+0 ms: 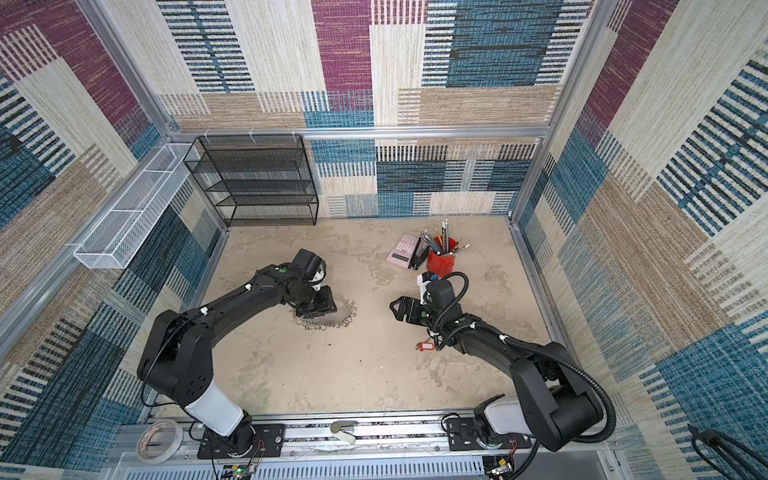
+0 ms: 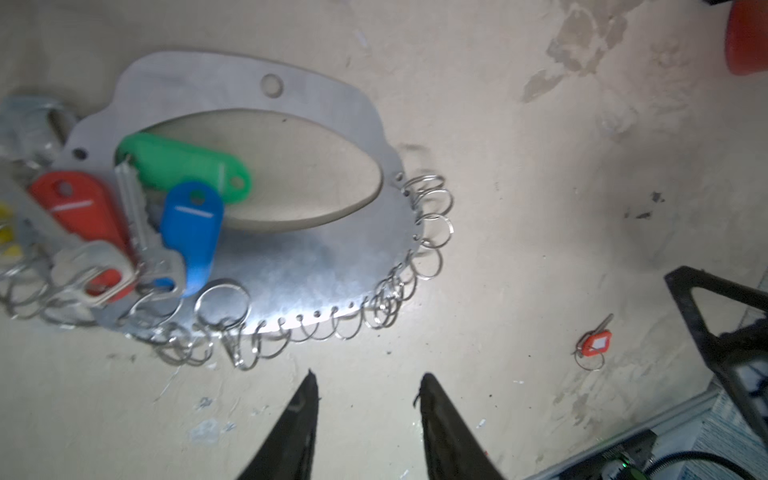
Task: Put the keys on the keyring
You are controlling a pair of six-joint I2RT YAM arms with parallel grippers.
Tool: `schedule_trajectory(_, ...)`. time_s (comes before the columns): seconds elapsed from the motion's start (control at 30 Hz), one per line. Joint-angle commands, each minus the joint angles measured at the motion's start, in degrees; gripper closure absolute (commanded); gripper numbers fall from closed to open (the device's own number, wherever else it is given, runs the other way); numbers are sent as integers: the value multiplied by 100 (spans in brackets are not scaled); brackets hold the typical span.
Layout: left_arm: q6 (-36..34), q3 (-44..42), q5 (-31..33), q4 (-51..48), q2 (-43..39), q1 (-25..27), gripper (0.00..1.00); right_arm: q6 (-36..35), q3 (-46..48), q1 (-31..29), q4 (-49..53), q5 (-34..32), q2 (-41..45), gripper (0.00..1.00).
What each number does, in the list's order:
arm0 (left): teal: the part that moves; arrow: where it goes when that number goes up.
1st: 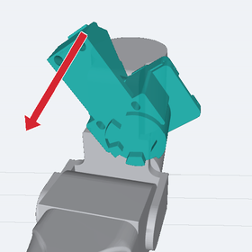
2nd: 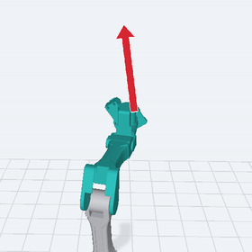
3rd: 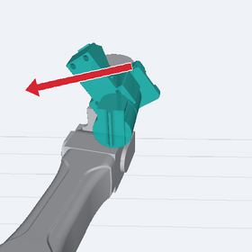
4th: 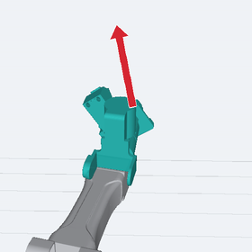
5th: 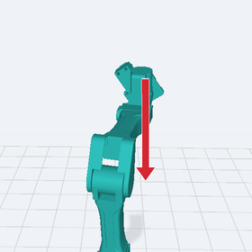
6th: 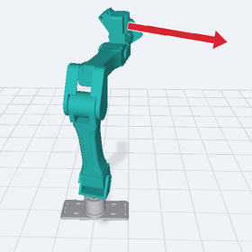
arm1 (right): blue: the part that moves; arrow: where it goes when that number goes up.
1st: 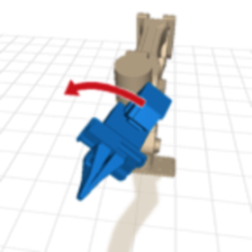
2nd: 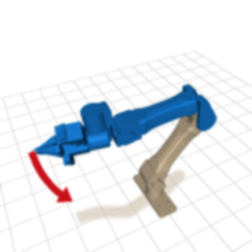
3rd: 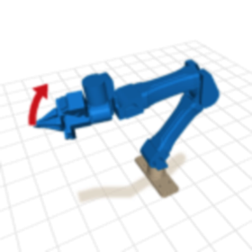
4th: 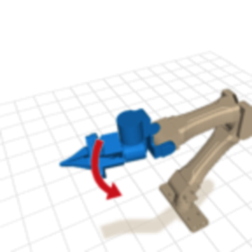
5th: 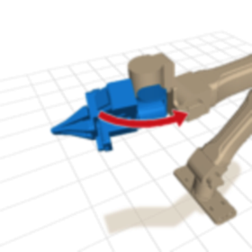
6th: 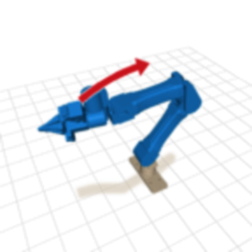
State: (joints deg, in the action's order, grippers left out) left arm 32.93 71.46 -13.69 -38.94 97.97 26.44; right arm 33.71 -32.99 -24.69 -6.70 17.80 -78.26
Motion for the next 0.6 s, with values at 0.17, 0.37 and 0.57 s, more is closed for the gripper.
schedule_trajectory(0.17,-1780,1298,355,-819,1212,177,66,13,115,-2,-485,354,66,14)
schedule_trajectory(0.37,-3449,1914,117,-1140,1751,233,67,-1,317,-5,-561,510,256,14)
schedule_trajectory(0.57,-3849,2034,-362,-1205,1845,278,69,-9,507,-9,-578,582,518,13)
